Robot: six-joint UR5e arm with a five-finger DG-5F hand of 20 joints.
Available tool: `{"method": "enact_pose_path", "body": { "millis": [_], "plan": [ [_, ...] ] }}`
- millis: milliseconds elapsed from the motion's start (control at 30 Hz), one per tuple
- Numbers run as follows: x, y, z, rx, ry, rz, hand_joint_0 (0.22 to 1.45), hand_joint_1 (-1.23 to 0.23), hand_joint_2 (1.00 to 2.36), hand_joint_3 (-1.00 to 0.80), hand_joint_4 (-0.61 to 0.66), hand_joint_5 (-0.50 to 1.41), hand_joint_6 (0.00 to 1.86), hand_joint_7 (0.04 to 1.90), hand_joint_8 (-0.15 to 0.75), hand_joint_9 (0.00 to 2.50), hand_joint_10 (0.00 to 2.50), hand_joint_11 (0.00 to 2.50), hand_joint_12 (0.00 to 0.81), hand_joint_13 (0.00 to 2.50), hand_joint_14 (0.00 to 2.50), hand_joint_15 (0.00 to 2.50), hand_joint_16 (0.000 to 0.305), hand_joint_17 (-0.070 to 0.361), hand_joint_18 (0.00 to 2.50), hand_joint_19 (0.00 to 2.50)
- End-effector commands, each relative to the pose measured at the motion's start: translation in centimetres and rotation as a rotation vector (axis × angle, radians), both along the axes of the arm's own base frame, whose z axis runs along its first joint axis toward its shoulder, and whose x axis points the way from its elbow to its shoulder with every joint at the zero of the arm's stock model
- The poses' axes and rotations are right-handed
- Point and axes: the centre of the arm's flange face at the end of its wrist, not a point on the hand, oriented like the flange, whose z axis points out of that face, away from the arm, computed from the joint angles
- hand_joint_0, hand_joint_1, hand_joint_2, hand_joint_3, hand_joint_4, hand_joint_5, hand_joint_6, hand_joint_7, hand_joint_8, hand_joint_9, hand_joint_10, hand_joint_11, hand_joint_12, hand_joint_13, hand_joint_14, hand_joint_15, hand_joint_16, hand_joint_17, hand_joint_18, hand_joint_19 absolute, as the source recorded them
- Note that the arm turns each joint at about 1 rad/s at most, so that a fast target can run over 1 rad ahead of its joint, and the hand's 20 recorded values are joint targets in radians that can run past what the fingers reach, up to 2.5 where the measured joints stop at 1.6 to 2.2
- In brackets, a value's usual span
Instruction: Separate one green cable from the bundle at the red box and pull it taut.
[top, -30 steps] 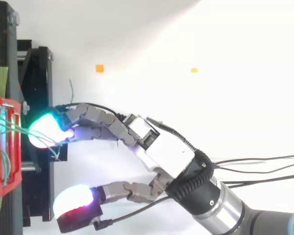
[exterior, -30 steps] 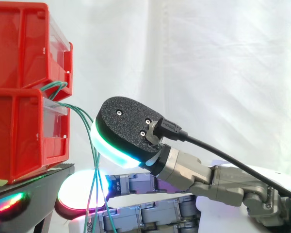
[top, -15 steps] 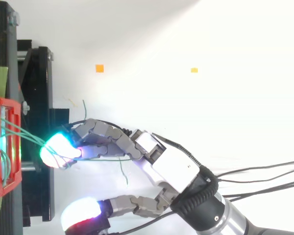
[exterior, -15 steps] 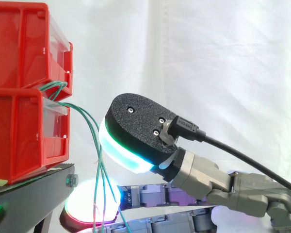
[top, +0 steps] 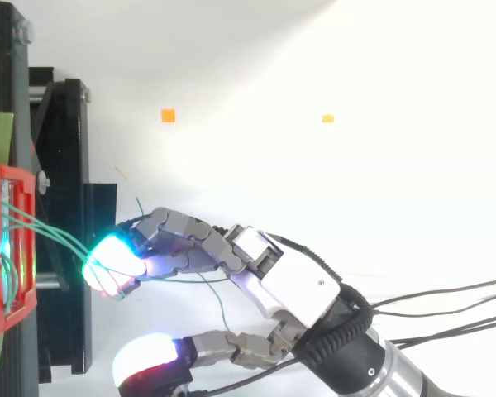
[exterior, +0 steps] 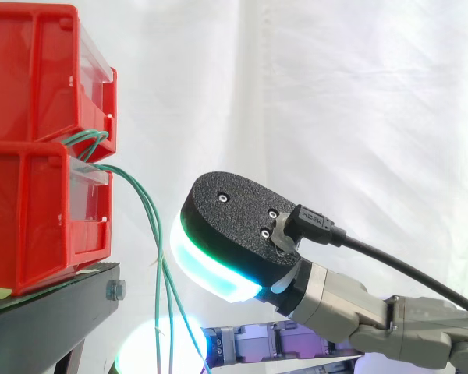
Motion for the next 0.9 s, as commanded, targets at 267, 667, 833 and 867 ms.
{"method": "enact_pose_path", "body": {
  "millis": [267,667,833,867],
  "plan": [
    [-0.3,-0.4,0.6,0.016,0.005,0.004,0.45,-0.88,1.00,-0.50,0.31,-0.05,0.50,1.31,0.350,0.88,0.02,0.52,0.381,0.56,0.01,0.45,0.067,0.150,0.52,0.67],
    [-2.2,-1.0,1.5,0.025,0.041,0.012,0.46,-0.88,1.00,-0.50,0.30,-0.04,0.50,1.32,0.344,0.93,0.02,0.56,0.379,0.60,0.02,0.47,0.065,0.147,0.55,0.68],
    [-3.5,-1.6,1.7,0.017,0.069,0.013,0.46,-0.89,1.00,-0.50,0.29,-0.04,0.50,1.33,0.340,0.95,0.02,0.56,0.379,0.61,0.02,0.47,0.064,0.145,0.56,0.68],
    [-3.7,-1.8,2.0,0.019,0.068,0.010,0.47,-0.89,1.00,-0.50,0.29,-0.04,0.50,1.33,0.344,0.95,0.02,0.57,0.378,0.61,0.02,0.48,0.064,0.144,0.56,0.69]
  ]
}}
